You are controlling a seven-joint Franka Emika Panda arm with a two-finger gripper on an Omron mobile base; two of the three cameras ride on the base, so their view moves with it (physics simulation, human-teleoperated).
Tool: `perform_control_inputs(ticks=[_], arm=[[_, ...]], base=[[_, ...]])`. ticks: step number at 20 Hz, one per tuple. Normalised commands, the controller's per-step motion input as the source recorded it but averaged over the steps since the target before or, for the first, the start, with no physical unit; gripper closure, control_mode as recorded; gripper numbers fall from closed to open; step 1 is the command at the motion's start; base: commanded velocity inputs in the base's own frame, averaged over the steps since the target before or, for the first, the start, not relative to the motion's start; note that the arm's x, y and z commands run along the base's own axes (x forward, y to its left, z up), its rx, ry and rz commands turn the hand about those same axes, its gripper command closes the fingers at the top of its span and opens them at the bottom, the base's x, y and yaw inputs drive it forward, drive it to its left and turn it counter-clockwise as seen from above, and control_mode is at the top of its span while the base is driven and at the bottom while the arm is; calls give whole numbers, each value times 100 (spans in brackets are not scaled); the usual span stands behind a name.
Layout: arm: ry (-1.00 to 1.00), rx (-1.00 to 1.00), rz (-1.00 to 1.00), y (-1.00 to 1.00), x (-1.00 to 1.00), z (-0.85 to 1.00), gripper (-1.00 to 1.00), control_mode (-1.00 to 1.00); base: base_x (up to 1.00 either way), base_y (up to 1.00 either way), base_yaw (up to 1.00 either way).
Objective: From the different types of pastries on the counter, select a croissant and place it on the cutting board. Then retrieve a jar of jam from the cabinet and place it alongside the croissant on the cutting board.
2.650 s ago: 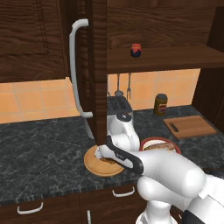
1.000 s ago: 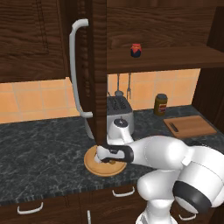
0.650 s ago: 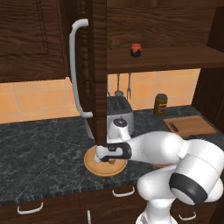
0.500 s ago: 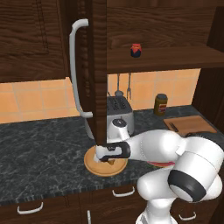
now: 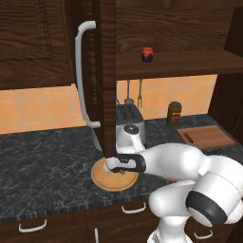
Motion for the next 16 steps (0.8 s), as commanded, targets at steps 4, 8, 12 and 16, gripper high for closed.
perform_control_inputs(ticks=[4,8,12,16], arm=[[-8,5,-2,-60,-1,63,100,-100],[-4,6,-7,-68,-2,75,100,-100],[-4,8,-10,-84,-24,83,100,-100],[-2,10,-15,-100,-26,82,100,-100]], base=[[0,0,0],[0,0,0],[0,0,0],[0,0,0]])
